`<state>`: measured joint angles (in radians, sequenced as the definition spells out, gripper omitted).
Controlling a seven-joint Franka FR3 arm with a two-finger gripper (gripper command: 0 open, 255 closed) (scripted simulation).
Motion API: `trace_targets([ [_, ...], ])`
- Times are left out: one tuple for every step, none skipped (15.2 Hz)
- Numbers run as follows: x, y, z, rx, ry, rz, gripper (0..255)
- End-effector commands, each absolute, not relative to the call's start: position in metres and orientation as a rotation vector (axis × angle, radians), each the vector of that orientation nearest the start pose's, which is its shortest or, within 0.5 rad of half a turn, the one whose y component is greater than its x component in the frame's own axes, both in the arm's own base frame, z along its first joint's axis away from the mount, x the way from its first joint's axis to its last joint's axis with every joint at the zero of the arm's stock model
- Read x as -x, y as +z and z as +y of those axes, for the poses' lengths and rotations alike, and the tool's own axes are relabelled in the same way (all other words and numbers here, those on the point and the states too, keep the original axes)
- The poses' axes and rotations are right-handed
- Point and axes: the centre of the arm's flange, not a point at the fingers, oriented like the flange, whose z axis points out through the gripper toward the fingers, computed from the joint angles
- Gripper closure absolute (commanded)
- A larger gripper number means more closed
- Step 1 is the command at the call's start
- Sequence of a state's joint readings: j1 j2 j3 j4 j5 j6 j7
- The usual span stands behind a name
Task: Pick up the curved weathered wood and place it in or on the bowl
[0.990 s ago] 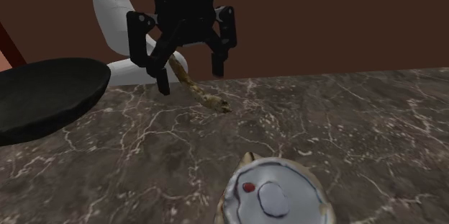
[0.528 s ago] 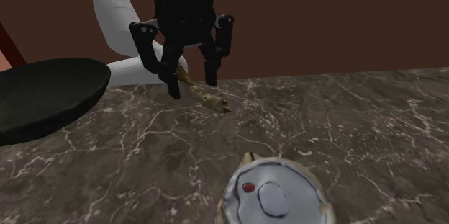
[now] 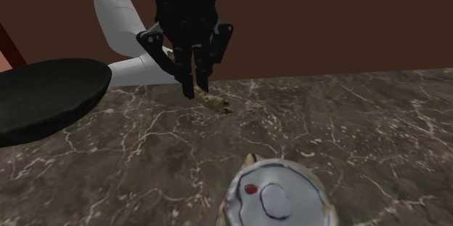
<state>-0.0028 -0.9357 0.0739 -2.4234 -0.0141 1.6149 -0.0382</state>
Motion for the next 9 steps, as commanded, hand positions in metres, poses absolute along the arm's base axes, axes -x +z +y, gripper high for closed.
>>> trace_targets([
  [-0.271, 0.605, 0.026, 3.206, -0.203, -0.133, 255],
  [-0.271, 0.61, 0.026, 3.206, -0.203, -0.133, 255],
  [-0.271, 0.616, 0.026, 3.206, -0.203, -0.133, 255],
  [-0.271, 0.621, 0.026, 3.206, -0.203, -0.133, 255],
  [-0.271, 0.626, 0.026, 3.206, -0.203, -0.133, 255],
  [-0.271, 0.632, 0.026, 3.206, -0.203, -0.133, 255],
  [-0.271, 0.637, 0.026, 3.206, -0.203, -0.133, 255],
  [-0.271, 0.642, 0.026, 3.206, -0.203, -0.133, 255],
  [-0.271, 0.647, 0.026, 3.206, -0.203, -0.133, 255],
])
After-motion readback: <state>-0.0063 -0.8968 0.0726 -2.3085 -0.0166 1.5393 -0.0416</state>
